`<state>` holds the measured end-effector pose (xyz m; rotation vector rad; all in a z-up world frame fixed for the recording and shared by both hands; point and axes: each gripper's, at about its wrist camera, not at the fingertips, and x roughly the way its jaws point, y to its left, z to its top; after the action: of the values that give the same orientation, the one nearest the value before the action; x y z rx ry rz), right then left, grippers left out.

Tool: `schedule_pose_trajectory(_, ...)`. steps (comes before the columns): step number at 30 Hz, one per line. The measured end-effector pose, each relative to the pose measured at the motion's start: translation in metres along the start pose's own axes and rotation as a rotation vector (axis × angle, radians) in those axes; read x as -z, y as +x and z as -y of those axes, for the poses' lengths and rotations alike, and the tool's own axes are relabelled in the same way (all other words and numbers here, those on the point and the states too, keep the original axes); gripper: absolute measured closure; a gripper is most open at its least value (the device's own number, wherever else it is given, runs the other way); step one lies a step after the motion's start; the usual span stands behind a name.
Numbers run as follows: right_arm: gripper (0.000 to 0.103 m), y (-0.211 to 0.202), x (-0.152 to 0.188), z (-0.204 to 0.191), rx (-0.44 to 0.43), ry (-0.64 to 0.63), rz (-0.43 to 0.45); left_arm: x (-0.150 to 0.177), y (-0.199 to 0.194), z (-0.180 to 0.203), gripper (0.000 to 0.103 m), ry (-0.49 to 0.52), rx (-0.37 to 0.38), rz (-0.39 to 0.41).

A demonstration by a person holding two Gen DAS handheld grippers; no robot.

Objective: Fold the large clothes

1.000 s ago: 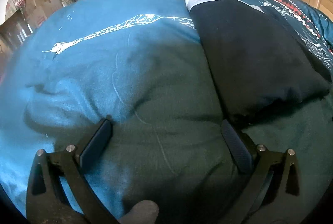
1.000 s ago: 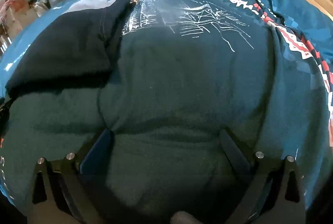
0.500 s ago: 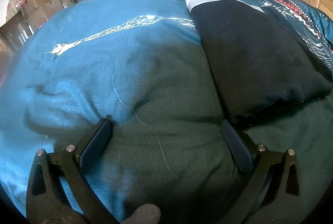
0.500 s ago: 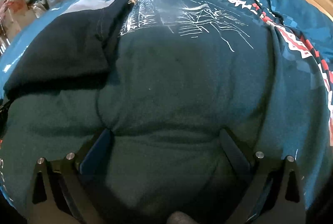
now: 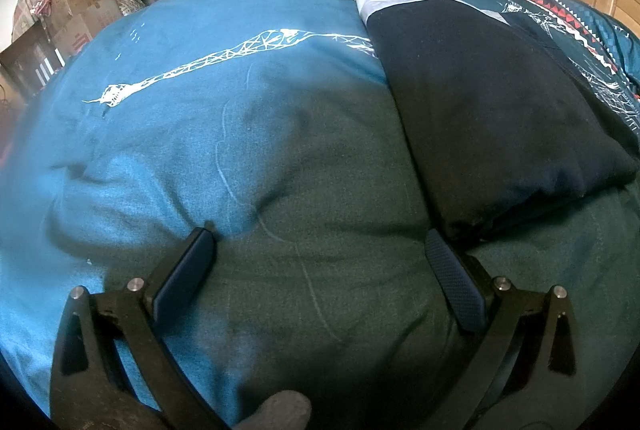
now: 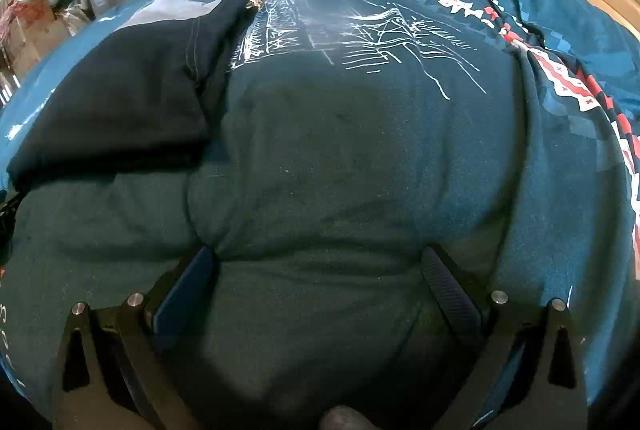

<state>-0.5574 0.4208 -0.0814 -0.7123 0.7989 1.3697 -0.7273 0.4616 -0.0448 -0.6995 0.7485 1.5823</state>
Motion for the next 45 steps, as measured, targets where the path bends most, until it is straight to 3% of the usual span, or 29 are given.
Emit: schedule_pose_trajectory(45,0.000,0.0021,-0.0009,-0.0002,-0.007,0.008,-0.001,-0.0018,0.0006,-0.0042,0.000,-0.010,0.016,-0.018)
